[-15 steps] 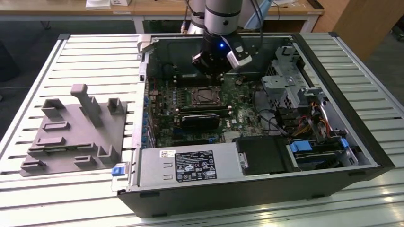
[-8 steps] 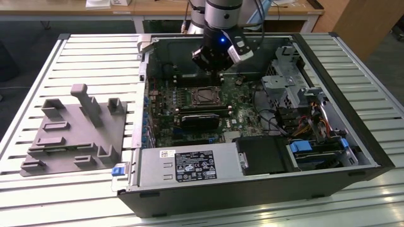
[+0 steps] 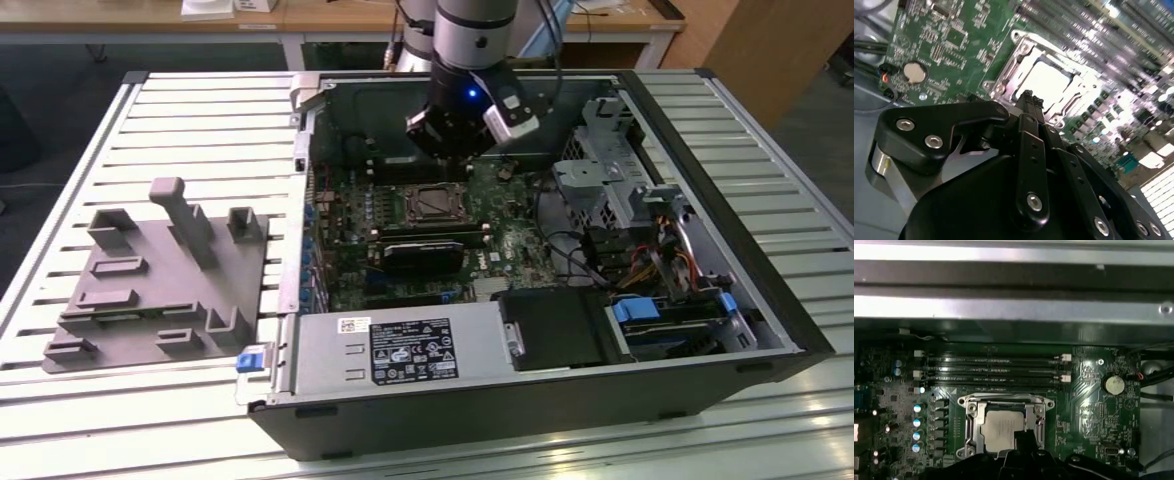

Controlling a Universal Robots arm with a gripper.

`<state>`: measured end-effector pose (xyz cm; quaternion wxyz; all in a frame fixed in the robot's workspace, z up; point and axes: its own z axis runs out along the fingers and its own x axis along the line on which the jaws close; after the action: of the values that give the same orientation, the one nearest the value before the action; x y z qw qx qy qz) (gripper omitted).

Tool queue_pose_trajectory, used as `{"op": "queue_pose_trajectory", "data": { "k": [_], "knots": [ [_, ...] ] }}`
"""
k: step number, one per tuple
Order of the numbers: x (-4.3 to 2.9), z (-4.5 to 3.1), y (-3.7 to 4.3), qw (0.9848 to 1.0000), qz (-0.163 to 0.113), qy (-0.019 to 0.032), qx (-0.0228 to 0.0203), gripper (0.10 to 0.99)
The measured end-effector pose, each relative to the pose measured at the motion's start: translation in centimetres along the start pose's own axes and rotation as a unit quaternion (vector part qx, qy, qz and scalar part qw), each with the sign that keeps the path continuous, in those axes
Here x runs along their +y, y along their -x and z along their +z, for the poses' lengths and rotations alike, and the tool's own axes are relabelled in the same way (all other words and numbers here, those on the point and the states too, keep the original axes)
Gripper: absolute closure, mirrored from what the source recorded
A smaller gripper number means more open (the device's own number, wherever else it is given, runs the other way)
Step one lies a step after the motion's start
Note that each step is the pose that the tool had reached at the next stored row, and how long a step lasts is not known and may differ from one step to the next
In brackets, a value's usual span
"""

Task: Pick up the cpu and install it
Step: 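Install the second cpu locking lever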

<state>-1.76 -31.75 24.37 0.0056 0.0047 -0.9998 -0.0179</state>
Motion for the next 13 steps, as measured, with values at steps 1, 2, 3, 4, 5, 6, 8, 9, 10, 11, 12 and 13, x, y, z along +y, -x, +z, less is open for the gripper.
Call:
{"op": "queue_pose_trajectory", "data": {
  "k": [1,2,3,4,5,6,8,9,10,11,12,13],
  "knots": [
    [-0.25,-0.01,-0.02,1.0,0.0,0.0001,0.0,0.98],
    [-0.49,-0.02,-0.02,1.0,0.0,0.0,0.0,0.98],
    [-0.72,-0.03,-0.02,1.0,0.0,0.0,0.0,0.98],
    [-0.92,-0.03,-0.03,1.0,0.0,0.0,0.0,0.98],
    [-1.12,-0.04,-0.03,1.0,0.0,0.0001,0.0,0.98],
    [-1.37,-0.05,-0.03,1.0,0.0,-0.0001,0.0,0.98],
    [-1.99,-0.07,-0.04,1.0,0.0,0.0001,0.0,0.98],
    [-2.34,-0.09,-0.05,1.0,0.0,0.0,0.0,0.98],
    [-2.69,-0.1,-0.05,1.0,0.0,0.0,0.0,0.98],
    [-3.0,-0.1,-0.05,1.0,0.0,0.0001,0.0,0.98],
    [-3.22,-0.11,-0.05,1.0,0.0,0.0,0.0,0.98],
    [-3.41,-0.12,-0.05,1.0,0.0,0.0,0.0,0.98]
  ]
}}
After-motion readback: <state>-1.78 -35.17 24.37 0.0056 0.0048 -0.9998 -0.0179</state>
